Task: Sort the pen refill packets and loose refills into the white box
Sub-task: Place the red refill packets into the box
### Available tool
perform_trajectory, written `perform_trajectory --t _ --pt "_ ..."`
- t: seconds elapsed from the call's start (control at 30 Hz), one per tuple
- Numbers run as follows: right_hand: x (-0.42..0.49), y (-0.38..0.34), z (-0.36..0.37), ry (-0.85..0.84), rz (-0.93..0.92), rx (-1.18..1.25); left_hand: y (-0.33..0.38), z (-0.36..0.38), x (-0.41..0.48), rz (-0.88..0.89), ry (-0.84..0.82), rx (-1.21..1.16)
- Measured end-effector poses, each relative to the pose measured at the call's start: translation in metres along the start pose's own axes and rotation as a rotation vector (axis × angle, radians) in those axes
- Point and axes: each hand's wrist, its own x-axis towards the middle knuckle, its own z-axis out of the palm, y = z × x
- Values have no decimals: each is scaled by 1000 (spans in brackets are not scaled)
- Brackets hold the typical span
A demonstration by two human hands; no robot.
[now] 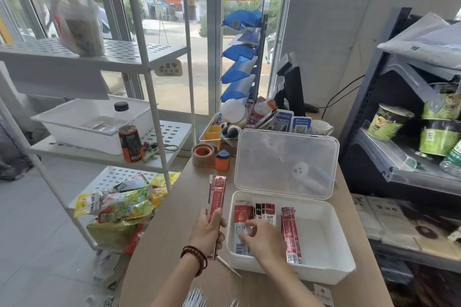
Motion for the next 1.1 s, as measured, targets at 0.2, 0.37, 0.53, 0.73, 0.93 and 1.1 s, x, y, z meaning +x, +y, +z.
perform_trajectory --t 0.2,0.37,0.53,0.73,0.93,1.1 --pt "1 -1 1 0 5 -23 -7 -4 -2 -141 -15 -67" --pt "-5 -1 -4 58 -75 100 -7 -1 -8 -122 -22 -152" --pt "-26 -5 -11 98 -210 358 -13 -12 -12 -143 -10 -214" --pt "-41 -24 -8 -63 -273 352 -17 -12 -18 -133 -60 -175" --pt "-37 -21 -9 -86 -202 516 -13 -5 -21 -101 -117 -186" --pt "-39 -17 -28 -49 -172 683 -7 10 -22 -126 -141 -275"
